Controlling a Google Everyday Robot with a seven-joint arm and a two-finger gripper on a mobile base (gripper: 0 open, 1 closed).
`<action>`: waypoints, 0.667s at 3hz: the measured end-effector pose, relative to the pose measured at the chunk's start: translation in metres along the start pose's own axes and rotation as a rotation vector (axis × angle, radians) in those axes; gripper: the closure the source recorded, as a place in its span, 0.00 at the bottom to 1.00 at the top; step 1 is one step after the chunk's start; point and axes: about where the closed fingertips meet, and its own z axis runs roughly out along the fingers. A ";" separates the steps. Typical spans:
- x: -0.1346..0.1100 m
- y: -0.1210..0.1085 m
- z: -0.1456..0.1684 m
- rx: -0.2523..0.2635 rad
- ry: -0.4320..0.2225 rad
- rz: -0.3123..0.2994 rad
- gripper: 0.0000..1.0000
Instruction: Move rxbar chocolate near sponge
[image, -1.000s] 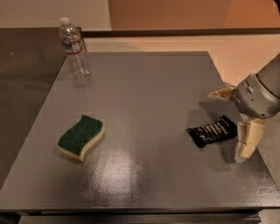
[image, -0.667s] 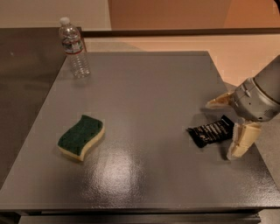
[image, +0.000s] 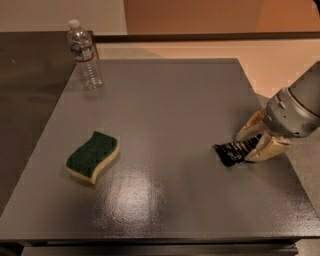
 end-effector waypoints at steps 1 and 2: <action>-0.003 -0.001 -0.003 -0.001 -0.006 0.001 0.87; -0.019 -0.005 -0.004 0.002 -0.012 0.013 1.00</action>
Offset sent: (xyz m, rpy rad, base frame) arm 0.0047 0.0307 0.0197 0.0216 0.0161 -0.0359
